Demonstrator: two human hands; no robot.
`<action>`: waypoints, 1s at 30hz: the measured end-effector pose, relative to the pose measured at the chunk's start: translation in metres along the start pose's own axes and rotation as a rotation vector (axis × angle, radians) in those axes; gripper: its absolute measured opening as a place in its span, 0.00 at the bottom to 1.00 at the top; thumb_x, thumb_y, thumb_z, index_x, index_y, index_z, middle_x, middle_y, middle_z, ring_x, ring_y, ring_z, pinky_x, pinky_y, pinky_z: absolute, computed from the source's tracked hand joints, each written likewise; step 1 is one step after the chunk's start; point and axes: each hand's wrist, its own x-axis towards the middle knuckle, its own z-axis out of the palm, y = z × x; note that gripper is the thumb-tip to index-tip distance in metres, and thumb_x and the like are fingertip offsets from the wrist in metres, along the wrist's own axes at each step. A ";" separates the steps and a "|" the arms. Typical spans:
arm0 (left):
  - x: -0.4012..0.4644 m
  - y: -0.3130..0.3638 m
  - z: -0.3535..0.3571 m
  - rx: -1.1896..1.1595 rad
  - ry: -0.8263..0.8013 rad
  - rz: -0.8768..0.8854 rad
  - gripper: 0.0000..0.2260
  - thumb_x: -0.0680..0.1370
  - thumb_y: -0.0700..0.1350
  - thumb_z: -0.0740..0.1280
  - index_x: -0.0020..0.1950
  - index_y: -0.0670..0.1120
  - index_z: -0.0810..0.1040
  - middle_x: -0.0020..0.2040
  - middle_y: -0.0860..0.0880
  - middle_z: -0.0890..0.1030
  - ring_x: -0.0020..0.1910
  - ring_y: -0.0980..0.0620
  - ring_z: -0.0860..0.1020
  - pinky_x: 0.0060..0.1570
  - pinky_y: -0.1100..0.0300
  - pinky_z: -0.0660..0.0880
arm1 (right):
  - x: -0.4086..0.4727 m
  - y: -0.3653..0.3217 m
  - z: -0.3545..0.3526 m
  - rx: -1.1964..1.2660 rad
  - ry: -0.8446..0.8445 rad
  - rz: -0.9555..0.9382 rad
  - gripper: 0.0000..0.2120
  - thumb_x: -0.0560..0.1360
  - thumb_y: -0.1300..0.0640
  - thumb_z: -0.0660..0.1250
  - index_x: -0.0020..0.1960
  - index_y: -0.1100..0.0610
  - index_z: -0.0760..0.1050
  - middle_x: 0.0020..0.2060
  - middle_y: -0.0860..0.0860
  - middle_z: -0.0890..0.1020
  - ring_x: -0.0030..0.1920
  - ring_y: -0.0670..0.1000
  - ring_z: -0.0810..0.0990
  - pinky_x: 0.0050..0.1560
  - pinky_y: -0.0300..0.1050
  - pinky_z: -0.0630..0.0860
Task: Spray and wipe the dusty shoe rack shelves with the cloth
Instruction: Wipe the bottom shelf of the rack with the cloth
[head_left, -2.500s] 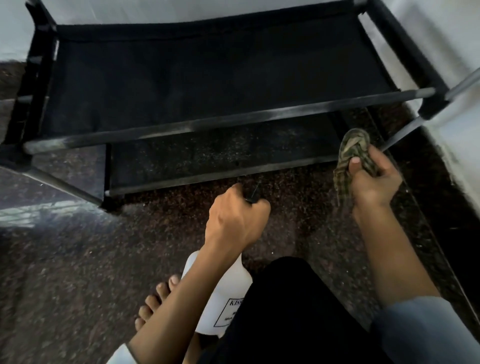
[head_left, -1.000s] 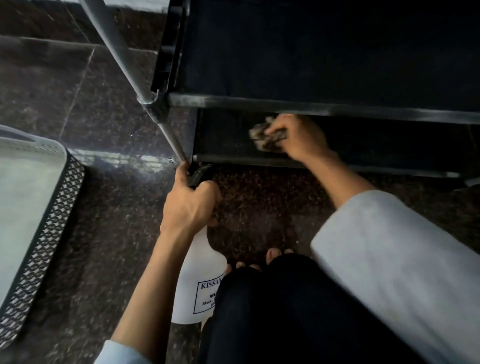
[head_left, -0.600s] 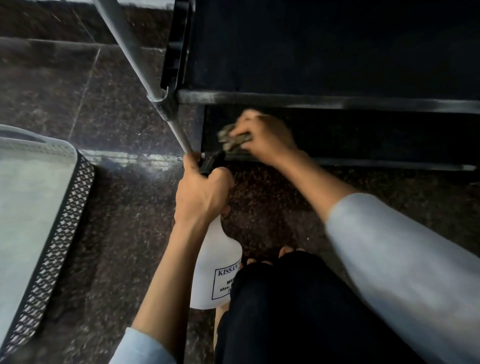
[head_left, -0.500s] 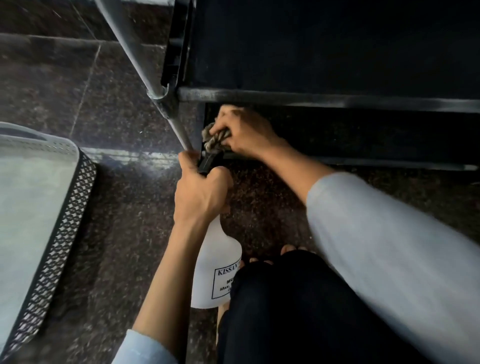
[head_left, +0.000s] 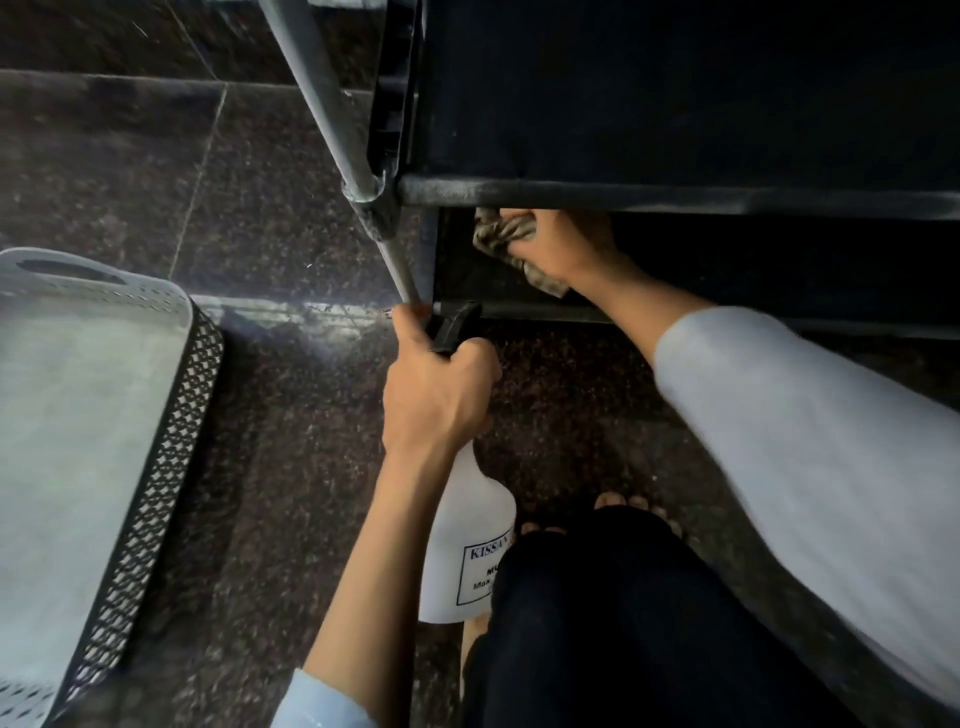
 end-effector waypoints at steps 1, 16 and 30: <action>-0.001 0.001 0.000 0.014 -0.003 0.006 0.19 0.64 0.51 0.59 0.55 0.55 0.64 0.40 0.45 0.82 0.38 0.41 0.80 0.44 0.39 0.79 | 0.003 -0.003 0.003 0.000 0.014 0.029 0.21 0.74 0.58 0.69 0.66 0.57 0.73 0.64 0.51 0.76 0.65 0.51 0.73 0.63 0.38 0.64; 0.003 -0.004 -0.001 0.022 0.023 0.006 0.18 0.64 0.52 0.57 0.54 0.59 0.64 0.41 0.46 0.83 0.41 0.43 0.80 0.47 0.43 0.77 | 0.003 -0.022 -0.020 0.027 -0.436 -0.105 0.18 0.70 0.62 0.73 0.59 0.55 0.76 0.50 0.46 0.74 0.54 0.47 0.72 0.54 0.40 0.70; 0.004 -0.004 0.001 0.014 0.034 0.018 0.18 0.65 0.52 0.58 0.54 0.56 0.65 0.39 0.45 0.82 0.40 0.41 0.80 0.49 0.40 0.76 | -0.005 0.015 -0.033 -0.118 -0.377 -0.256 0.19 0.71 0.66 0.68 0.61 0.59 0.77 0.57 0.57 0.77 0.59 0.55 0.74 0.61 0.45 0.67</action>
